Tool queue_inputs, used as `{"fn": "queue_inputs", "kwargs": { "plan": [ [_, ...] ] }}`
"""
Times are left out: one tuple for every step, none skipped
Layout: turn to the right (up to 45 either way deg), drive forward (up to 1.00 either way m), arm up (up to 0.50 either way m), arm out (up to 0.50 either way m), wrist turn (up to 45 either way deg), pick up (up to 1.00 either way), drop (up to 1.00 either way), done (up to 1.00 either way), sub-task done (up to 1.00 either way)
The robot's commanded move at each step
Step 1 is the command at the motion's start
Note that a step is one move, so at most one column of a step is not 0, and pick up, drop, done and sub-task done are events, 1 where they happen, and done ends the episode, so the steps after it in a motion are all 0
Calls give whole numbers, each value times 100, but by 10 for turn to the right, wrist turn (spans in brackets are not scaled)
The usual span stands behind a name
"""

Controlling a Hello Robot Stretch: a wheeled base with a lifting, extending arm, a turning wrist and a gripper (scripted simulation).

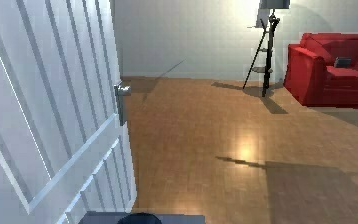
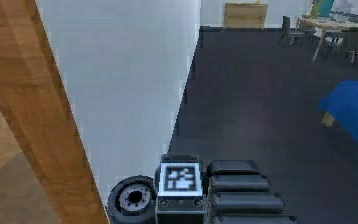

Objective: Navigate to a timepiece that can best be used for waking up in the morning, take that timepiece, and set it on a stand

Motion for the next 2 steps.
{"fn": "queue_inputs", "kwargs": {
  "plan": [
    [30, 0, 0, 0, 0, 0, 0, 0, 0],
    [30, 0, 0, 0, 0, 0, 0, 0, 0]
  ]
}}
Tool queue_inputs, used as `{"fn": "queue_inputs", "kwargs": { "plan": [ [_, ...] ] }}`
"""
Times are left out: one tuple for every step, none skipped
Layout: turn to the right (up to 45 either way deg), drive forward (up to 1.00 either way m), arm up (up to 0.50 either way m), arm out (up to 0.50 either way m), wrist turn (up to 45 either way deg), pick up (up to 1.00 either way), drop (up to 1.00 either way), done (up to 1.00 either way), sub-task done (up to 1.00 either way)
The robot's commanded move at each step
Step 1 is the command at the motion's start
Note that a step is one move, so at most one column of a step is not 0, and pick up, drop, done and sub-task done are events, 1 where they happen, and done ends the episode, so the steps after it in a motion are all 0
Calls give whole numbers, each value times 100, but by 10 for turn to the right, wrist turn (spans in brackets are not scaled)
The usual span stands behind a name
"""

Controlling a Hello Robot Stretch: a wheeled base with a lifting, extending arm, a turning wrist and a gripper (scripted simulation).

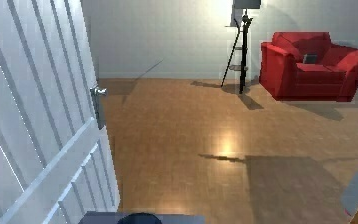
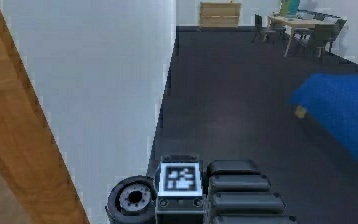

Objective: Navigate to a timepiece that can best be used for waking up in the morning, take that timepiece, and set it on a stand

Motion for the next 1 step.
{"fn": "queue_inputs", "kwargs": {
  "plan": [
    [0, 15, 0, 0, 0, 0, 0, 0, 0]
  ]
}}
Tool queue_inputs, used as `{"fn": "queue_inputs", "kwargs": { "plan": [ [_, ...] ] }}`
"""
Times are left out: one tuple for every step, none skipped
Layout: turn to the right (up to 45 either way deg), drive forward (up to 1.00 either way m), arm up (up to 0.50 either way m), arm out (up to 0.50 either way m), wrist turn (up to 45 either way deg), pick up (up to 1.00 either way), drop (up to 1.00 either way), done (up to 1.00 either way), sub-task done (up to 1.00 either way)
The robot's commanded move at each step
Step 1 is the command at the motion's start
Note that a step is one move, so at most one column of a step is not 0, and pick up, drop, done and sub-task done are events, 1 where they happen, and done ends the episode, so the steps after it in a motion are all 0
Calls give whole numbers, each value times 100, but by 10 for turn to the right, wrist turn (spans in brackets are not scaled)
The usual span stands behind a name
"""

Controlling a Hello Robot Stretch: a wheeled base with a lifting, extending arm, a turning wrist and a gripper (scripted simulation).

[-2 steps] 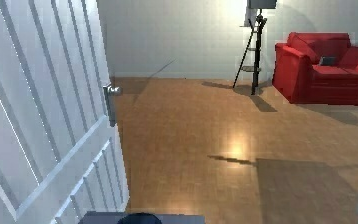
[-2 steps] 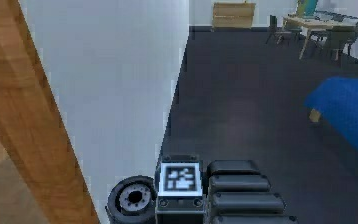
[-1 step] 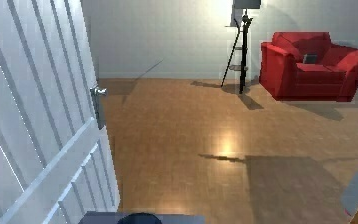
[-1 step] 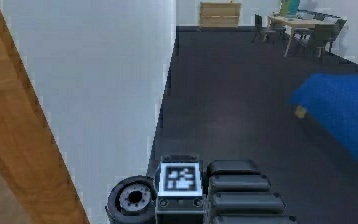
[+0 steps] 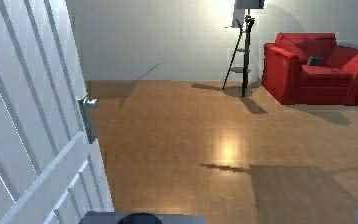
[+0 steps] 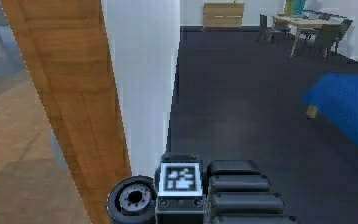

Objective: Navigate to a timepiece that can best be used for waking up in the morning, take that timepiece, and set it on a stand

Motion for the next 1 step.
{"fn": "queue_inputs", "kwargs": {
  "plan": [
    [-30, 0, 0, 0, 0, 0, 0, 0, 0]
  ]
}}
